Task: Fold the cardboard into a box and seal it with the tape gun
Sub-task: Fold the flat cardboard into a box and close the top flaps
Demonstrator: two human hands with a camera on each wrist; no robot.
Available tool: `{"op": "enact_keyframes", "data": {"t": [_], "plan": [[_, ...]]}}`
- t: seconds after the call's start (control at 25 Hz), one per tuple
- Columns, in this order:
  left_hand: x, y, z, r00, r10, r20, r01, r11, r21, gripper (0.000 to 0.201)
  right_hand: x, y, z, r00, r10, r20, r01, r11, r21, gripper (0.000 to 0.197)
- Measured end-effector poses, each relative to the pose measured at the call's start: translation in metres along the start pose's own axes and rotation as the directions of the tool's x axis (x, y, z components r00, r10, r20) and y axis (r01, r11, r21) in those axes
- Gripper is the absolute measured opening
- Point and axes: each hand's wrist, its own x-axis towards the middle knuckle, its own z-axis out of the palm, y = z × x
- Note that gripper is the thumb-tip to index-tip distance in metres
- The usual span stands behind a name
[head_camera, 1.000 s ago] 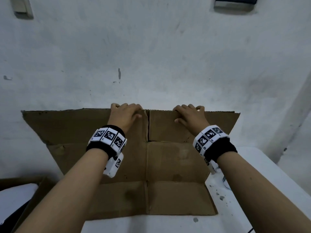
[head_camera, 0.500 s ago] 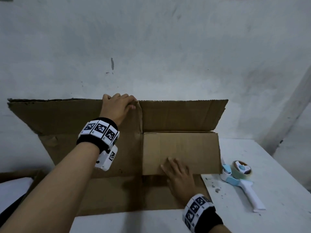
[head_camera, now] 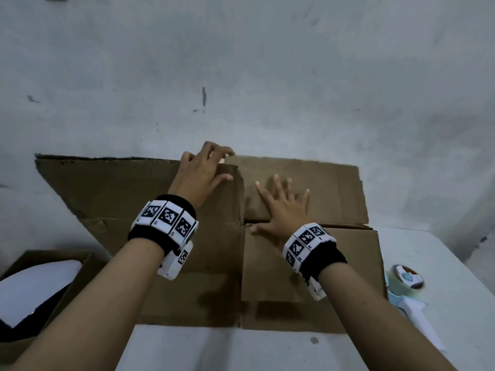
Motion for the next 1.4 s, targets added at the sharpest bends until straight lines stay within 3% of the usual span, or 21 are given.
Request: {"op": "enact_keyframes", "data": {"t": [0.08,0.24,0.28,0.32,0.36,0.4,0.44,0.48,0.52,0.6,0.72,0.8,0.88,0.96,1.04,1.16,1.32,1.4], "plan": [[-0.005,0.000,0.003,0.999,0.029,-0.028,-0.029,1.000,0.000,0.029,0.000,0.002,0.014,0.987,0.038,0.157,-0.044,0.998,0.039,0.079],[-0.009,0.000,0.008,0.992,0.043,-0.118,-0.040,0.999,0.033,0.024,0.001,-0.006,0.028,0.994,0.088,0.060,-0.088,0.996,0.004,0.047],[-0.008,0.001,0.009,0.993,0.035,-0.113,-0.033,0.999,0.024,0.021,0.002,-0.009,0.027,0.996,0.080,0.044,-0.082,0.995,0.060,0.040],[-0.007,0.001,0.009,0.994,0.029,-0.104,-0.027,0.999,0.024,0.020,0.005,-0.013,0.024,0.998,0.052,0.024,-0.056,0.973,0.223,0.036],[-0.004,0.002,0.009,0.995,0.024,-0.096,-0.022,1.000,0.019,0.020,0.005,-0.019,0.018,1.000,0.010,0.001,-0.009,0.889,0.458,0.037],[-0.002,0.002,0.008,0.997,0.012,-0.082,-0.011,1.000,0.009,0.021,0.005,-0.028,0.010,0.998,-0.039,-0.057,0.067,0.727,0.684,0.040],[0.000,0.002,0.007,0.998,-0.006,-0.058,0.004,1.000,-0.023,0.022,0.004,-0.038,0.001,0.988,-0.044,-0.147,0.146,0.557,0.817,0.041],[0.001,0.002,0.006,0.999,-0.023,-0.037,0.020,0.997,-0.077,0.025,0.005,-0.048,-0.010,0.970,-0.005,-0.242,0.215,0.473,0.854,0.036],[0.002,0.002,0.004,0.999,-0.031,-0.022,0.028,0.990,-0.140,0.028,0.006,-0.056,-0.017,0.944,0.041,-0.327,0.269,0.474,0.838,0.027],[0.002,-0.004,-0.003,1.000,-0.024,-0.006,0.023,0.983,-0.181,0.034,0.010,-0.065,-0.026,0.908,0.123,-0.401,0.268,0.564,0.781,0.013],[-0.006,-0.034,-0.021,0.998,-0.063,0.027,0.059,0.990,0.132,0.038,0.016,-0.065,-0.026,0.888,0.121,-0.445,0.241,0.701,0.671,0.015],[-0.014,-0.058,-0.032,0.988,-0.142,0.052,0.123,0.955,0.270,0.032,0.016,-0.068,-0.035,0.864,0.078,-0.497,0.258,0.780,0.571,0.026],[-0.019,-0.070,-0.033,0.988,-0.150,0.025,0.140,0.963,0.231,0.025,0.018,-0.082,-0.055,0.826,-0.087,-0.556,0.327,0.879,0.348,0.046],[-0.022,-0.073,-0.029,0.991,-0.136,-0.014,0.136,0.979,0.148,0.021,0.025,-0.107,-0.077,0.849,-0.286,-0.445,0.348,0.935,0.062,0.042],[-0.024,-0.074,-0.026,0.991,-0.122,-0.062,0.127,0.989,0.081,0.020,0.034,-0.128,-0.091,0.896,-0.336,-0.291,0.332,0.941,-0.063,0.029],[-0.028,-0.092,-0.037,0.987,-0.137,-0.081,0.144,0.986,0.082,0.023,0.040,-0.132,-0.092,0.924,-0.285,-0.254,0.308,0.950,0.058,0.025],[-0.056,-0.150,-0.066,0.946,-0.314,-0.082,0.323,0.931,0.169,0.025,0.044,-0.122,-0.080,0.899,-0.277,-0.340,0.328,0.939,0.100,0.023],[-0.073,-0.179,-0.079,0.935,-0.339,-0.109,0.353,0.919,0.174,0.020,0.049,-0.116,-0.074,0.887,-0.250,-0.389,0.324,0.936,0.136,0.023]]}}
